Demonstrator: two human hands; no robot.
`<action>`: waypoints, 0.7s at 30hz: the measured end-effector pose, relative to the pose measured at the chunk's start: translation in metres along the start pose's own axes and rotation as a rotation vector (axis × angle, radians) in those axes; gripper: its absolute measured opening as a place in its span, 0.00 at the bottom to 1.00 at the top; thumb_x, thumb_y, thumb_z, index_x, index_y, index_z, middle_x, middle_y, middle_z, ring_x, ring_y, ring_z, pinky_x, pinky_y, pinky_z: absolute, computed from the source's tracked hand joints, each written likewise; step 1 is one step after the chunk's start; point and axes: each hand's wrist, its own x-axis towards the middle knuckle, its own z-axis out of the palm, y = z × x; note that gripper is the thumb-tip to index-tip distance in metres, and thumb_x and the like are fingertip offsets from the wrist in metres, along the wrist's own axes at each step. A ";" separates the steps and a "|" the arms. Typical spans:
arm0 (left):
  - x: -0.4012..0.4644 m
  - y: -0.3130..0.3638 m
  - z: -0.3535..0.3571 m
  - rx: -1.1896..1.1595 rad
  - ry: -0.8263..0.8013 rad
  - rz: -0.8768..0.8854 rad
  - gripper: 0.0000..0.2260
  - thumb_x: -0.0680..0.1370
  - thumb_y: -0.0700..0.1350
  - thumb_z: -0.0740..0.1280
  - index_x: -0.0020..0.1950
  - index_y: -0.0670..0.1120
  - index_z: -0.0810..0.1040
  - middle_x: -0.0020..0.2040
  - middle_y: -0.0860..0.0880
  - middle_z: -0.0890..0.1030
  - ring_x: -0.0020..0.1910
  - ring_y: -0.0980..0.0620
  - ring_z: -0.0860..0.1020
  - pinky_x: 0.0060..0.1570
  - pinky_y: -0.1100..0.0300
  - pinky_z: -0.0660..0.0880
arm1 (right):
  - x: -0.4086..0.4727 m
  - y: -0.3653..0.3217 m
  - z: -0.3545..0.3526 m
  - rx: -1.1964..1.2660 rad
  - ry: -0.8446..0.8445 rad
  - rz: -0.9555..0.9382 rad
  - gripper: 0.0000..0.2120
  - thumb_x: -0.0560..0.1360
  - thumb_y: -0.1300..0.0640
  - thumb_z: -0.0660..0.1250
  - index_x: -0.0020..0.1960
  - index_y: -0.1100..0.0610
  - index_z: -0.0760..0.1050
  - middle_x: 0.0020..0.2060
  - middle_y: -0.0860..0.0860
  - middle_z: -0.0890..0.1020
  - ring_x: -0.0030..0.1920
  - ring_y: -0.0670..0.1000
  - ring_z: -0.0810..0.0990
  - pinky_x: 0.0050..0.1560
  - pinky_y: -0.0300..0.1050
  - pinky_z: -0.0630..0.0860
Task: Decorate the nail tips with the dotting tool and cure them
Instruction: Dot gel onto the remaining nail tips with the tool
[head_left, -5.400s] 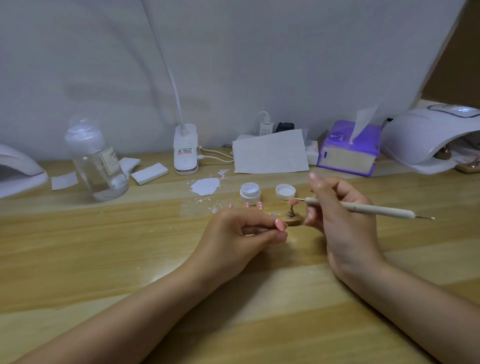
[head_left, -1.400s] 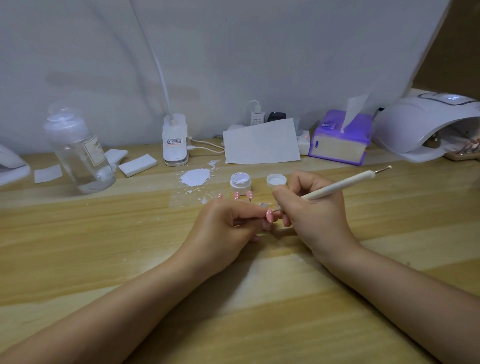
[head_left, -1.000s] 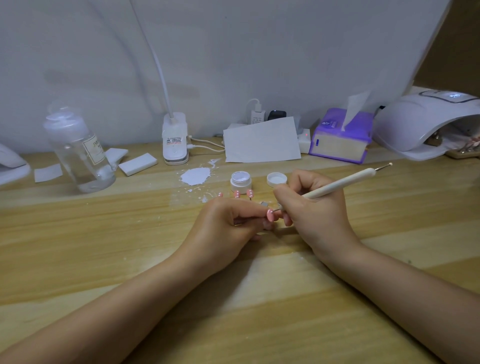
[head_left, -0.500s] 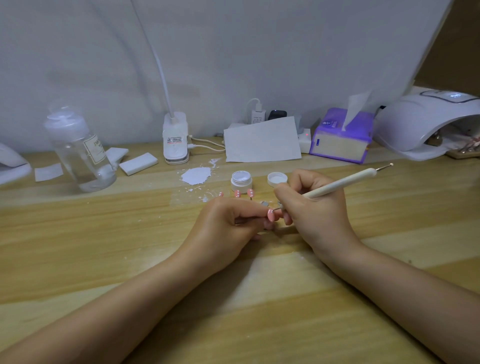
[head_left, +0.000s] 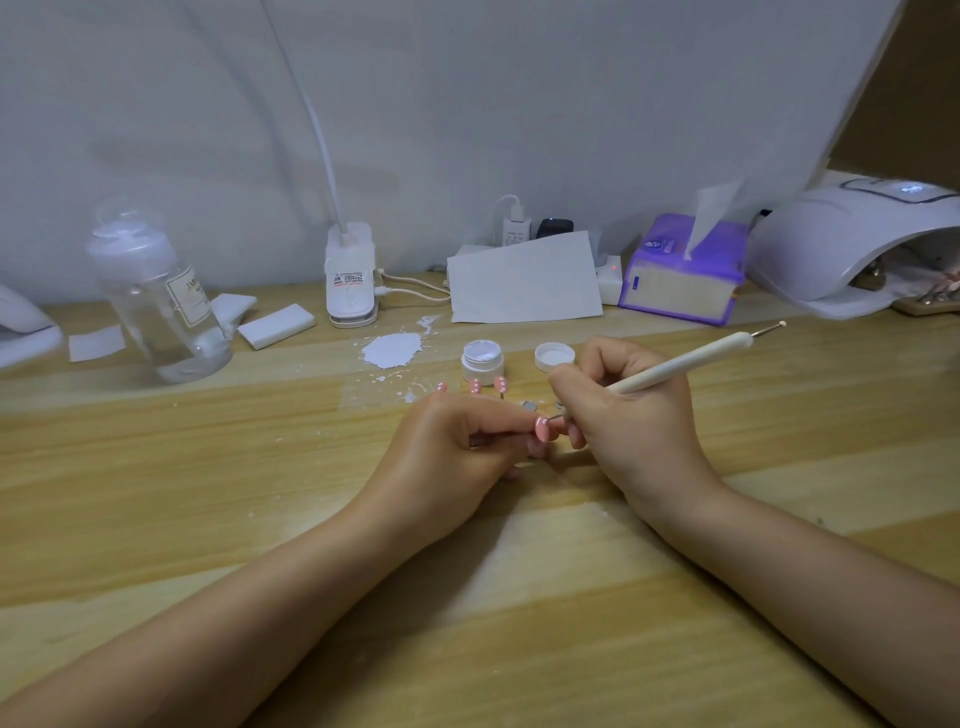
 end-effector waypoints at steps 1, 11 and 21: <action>0.000 0.000 0.000 0.000 0.000 -0.001 0.05 0.73 0.37 0.68 0.45 0.43 0.84 0.37 0.56 0.83 0.37 0.68 0.76 0.36 0.71 0.75 | 0.000 0.000 0.000 0.003 -0.004 0.002 0.19 0.68 0.72 0.63 0.25 0.58 0.59 0.17 0.49 0.63 0.16 0.41 0.68 0.20 0.31 0.64; 0.000 0.000 0.000 0.027 0.000 0.011 0.06 0.73 0.37 0.68 0.46 0.43 0.84 0.39 0.51 0.84 0.37 0.67 0.75 0.36 0.70 0.75 | -0.001 -0.002 0.001 0.020 -0.018 0.014 0.18 0.68 0.73 0.62 0.25 0.59 0.59 0.16 0.48 0.63 0.15 0.40 0.68 0.19 0.30 0.64; 0.000 -0.001 -0.001 0.037 -0.006 0.033 0.05 0.74 0.37 0.68 0.44 0.42 0.84 0.39 0.49 0.84 0.37 0.63 0.75 0.37 0.70 0.76 | -0.001 0.000 0.001 -0.014 0.003 -0.001 0.18 0.68 0.71 0.63 0.25 0.58 0.59 0.18 0.51 0.63 0.17 0.41 0.66 0.20 0.31 0.64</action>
